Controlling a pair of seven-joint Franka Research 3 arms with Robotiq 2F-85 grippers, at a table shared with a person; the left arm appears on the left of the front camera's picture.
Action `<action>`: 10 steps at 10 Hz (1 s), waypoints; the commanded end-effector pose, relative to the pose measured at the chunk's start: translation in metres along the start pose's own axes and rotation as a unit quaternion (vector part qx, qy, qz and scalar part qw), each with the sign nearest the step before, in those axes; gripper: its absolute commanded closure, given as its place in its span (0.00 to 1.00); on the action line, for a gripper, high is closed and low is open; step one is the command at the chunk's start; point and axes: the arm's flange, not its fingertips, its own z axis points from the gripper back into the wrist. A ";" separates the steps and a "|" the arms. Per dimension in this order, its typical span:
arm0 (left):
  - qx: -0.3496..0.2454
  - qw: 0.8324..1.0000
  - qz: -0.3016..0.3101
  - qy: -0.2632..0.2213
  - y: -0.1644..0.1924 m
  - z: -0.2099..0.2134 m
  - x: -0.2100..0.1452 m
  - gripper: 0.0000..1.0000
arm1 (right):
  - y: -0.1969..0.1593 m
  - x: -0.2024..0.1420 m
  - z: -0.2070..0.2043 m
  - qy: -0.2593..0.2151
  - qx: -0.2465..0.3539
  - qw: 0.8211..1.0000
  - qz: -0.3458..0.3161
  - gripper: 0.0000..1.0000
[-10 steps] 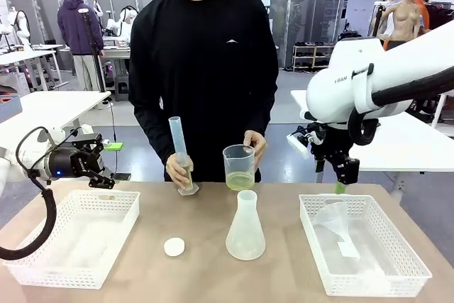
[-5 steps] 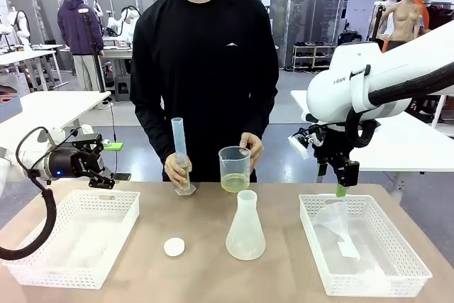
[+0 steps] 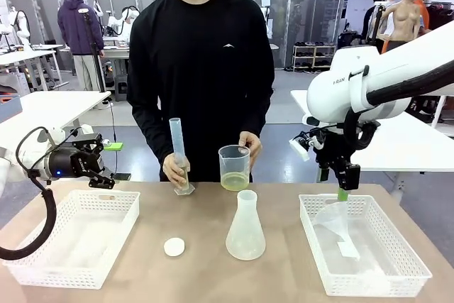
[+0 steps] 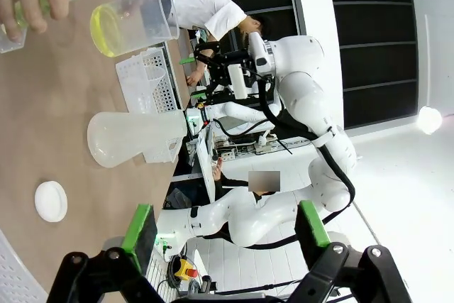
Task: Prepare the solutions needed for the experiment.
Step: Pick up the Plastic Funnel and insert it into the Big flask.
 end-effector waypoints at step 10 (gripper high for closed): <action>0.002 1.000 0.002 -0.001 -0.001 -0.001 0.001 0.00 | -0.062 -0.034 -0.050 -0.013 0.160 0.986 -0.041 0.00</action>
